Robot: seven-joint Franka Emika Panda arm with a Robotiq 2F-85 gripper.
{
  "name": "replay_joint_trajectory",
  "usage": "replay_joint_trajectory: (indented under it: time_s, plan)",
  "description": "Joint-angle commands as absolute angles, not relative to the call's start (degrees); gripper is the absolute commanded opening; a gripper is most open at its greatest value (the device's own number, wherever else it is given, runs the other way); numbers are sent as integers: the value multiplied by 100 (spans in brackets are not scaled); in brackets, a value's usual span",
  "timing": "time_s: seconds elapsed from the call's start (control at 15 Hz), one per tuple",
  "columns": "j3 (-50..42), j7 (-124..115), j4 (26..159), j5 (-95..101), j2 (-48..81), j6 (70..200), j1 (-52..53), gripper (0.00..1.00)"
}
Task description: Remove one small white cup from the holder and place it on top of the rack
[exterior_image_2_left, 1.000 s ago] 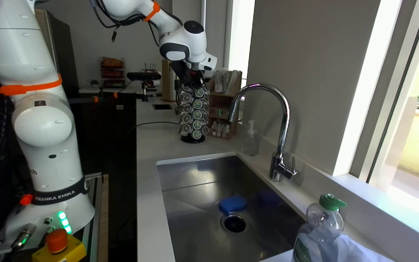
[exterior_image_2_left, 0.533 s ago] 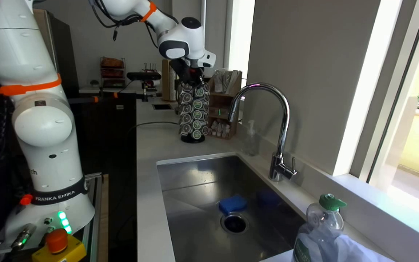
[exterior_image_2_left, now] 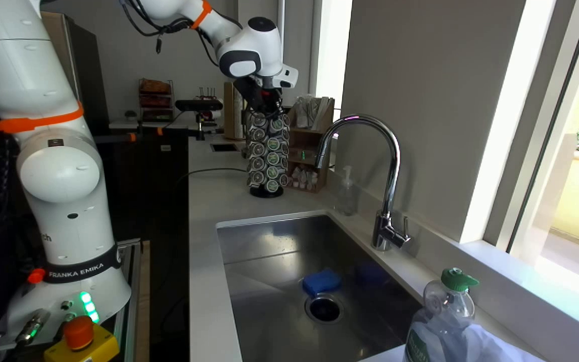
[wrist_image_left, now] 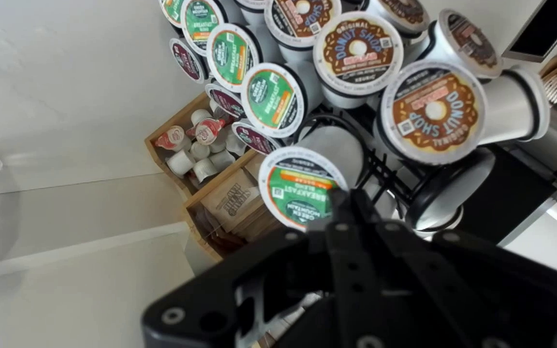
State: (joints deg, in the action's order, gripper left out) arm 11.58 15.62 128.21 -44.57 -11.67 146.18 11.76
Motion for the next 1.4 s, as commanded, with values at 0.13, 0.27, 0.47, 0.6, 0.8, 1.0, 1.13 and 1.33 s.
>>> replay_joint_trajectory:
  time_s: [0.13, 0.27, 0.47, 0.6, 0.8, 1.0, 1.13, 1.33]
  plan:
    - [1132, 1033, 12925, -3934, -1400, 14670, 1223, 1]
    - [1135, 881, 12914, -3707, -1460, 14641, 1218, 1]
    - [1131, 636, 12912, -3292, -1586, 14601, 1206, 1]
    - [1121, 485, 12896, -3042, -1642, 14554, 1214, 1]
    - [1149, 227, 12815, -2474, -1709, 14472, 1195, 1]
    - [1203, 32, 12635, -1812, -1679, 14230, 1159, 1]
    - [1223, -39, 12499, -1484, -1640, 14046, 1165, 1]
    - [1253, -25, 12234, -1111, -1540, 13711, 1188, 1]
